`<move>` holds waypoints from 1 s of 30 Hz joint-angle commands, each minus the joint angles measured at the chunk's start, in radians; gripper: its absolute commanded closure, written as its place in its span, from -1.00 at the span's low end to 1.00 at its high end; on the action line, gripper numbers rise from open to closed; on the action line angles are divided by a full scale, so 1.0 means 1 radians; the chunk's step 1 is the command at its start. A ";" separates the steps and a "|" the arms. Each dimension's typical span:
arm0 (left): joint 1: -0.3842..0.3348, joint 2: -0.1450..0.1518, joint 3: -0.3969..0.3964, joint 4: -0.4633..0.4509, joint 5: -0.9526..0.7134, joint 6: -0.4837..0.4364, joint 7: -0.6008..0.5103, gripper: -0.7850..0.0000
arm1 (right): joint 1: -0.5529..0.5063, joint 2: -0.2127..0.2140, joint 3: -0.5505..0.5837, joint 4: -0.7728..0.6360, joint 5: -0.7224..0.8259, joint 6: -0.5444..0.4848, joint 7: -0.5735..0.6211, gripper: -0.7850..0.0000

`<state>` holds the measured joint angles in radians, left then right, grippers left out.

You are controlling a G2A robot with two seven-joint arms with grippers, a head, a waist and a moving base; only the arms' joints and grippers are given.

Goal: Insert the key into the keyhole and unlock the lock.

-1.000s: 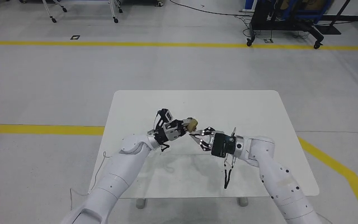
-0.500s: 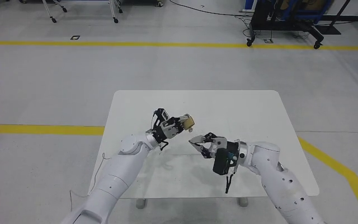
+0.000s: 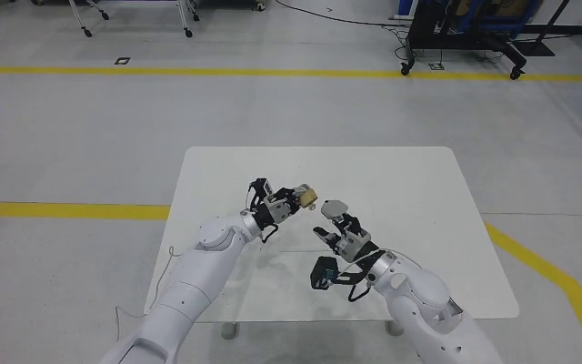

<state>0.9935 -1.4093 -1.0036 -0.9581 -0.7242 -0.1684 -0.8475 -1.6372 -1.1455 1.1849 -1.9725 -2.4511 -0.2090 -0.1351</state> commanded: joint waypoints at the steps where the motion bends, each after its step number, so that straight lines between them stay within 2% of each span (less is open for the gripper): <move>1: -0.001 0.000 0.000 -0.001 0.009 -0.001 0.002 1.00 | 0.016 -0.003 -0.022 0.006 -0.023 -0.004 0.037 0.07; 8: 0.000 0.000 -0.001 -0.005 0.034 -0.002 0.003 1.00 | 0.053 -0.015 -0.062 0.025 -0.033 -0.016 0.132 0.22; 15: 0.002 -0.001 0.003 -0.010 0.060 0.000 0.008 1.00 | 0.074 -0.019 -0.072 0.034 -0.032 -0.061 0.181 0.51; 18: 0.002 -0.002 0.002 -0.010 0.061 0.000 0.009 1.00 | 0.080 -0.021 -0.078 0.036 -0.023 -0.073 0.186 0.81; 19: 0.003 -0.002 0.002 -0.011 0.062 0.000 0.009 1.00 | 0.083 -0.021 -0.080 0.037 -0.020 -0.081 0.179 1.00; 26: 0.005 -0.004 0.006 -0.012 0.078 -0.007 0.001 1.00 | 0.105 -0.025 -0.068 0.063 0.072 -0.131 0.175 1.00; 30: 0.006 -0.005 0.007 -0.017 0.084 -0.022 -0.015 1.00 | 0.099 -0.031 -0.040 0.077 0.224 -0.114 0.150 1.00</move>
<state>0.9993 -1.4140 -0.9968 -0.9731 -0.6421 -0.1842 -0.8572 -1.5354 -1.1753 1.1343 -1.8996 -2.2851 -0.3314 0.0255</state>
